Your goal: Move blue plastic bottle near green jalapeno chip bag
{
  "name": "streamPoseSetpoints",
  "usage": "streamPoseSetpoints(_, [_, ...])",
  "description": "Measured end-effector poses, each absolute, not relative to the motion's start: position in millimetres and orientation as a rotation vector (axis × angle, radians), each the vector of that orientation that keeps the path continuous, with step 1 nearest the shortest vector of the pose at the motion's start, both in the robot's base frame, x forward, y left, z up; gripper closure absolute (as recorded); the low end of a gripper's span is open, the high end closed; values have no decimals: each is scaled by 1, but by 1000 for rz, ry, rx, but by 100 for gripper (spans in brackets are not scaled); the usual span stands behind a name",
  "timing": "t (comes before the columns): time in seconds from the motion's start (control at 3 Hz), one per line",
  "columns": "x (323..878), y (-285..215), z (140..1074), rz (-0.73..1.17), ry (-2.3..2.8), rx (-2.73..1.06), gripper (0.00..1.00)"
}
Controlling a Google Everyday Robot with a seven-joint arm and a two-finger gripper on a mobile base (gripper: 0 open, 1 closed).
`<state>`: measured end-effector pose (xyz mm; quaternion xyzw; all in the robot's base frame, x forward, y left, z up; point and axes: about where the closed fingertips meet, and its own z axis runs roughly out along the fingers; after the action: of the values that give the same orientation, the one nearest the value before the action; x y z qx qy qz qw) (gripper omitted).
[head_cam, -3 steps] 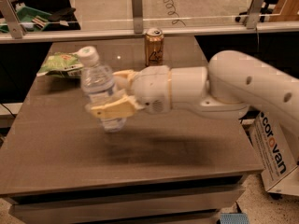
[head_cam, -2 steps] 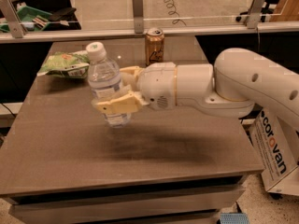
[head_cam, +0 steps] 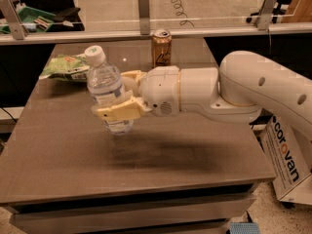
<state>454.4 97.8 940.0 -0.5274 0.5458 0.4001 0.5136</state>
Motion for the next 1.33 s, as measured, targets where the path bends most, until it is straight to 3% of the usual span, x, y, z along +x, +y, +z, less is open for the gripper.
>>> streamPoseSetpoints(0.33, [497,107,934,946,1328,-1245,100])
streamPoseSetpoints(1.0, [646,130,913,905,1383,-1138,100])
streamPoseSetpoints(1.33, [678,147,921,903,1360,-1112,100])
